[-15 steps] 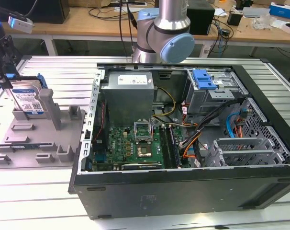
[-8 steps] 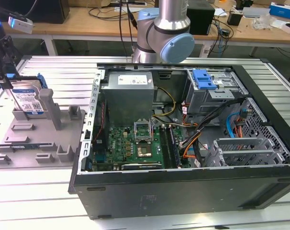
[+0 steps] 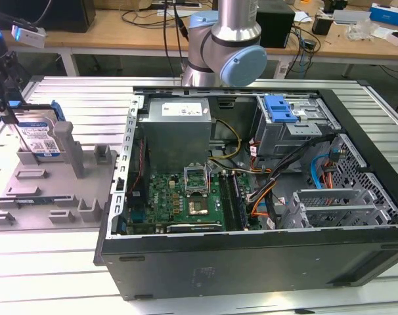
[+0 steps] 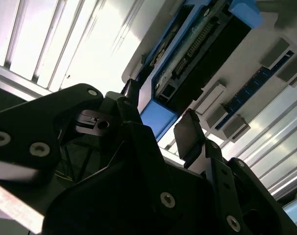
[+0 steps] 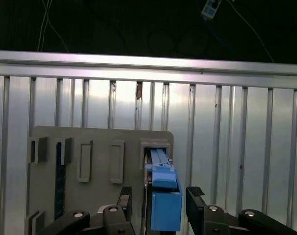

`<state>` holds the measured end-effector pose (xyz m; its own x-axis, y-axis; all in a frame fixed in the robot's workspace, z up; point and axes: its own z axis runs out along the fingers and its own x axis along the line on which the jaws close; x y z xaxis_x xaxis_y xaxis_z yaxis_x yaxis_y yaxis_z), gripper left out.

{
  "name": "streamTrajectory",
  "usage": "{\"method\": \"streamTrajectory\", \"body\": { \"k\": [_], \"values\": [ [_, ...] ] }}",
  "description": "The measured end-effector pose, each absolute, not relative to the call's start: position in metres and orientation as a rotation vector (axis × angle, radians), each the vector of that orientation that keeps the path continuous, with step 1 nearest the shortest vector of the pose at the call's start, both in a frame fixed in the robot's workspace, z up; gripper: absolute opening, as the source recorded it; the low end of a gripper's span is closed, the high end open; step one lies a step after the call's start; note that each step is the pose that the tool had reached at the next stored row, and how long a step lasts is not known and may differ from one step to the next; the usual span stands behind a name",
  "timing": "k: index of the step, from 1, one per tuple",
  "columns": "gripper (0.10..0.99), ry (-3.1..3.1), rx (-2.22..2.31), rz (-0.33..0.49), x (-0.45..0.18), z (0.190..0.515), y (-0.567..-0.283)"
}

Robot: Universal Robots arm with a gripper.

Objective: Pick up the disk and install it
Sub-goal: 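Pick up the disk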

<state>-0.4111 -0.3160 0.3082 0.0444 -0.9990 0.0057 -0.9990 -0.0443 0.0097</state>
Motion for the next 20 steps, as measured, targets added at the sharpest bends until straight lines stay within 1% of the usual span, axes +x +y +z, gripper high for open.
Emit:
{"method": "streamTrajectory", "body": {
  "k": [9,10,11,12,13,20],
  "values": [
    [0.557,-2.178,2.249,-0.004,-0.4109,0.3056,-0.3160],
    [0.545,-2.178,2.249,-0.004,-0.4109,0.3056,-0.3160],
    [0.478,-2.178,2.249,-0.004,-0.4109,0.3055,-0.3160],
    [0.478,-2.178,2.249,-0.004,-0.4109,0.3054,-0.3161],
    [0.408,-2.178,2.249,-0.004,-0.4109,0.3054,-0.3160],
    [0.408,-2.178,2.249,-0.004,-0.4109,0.3034,-0.3160]
  ]
}}
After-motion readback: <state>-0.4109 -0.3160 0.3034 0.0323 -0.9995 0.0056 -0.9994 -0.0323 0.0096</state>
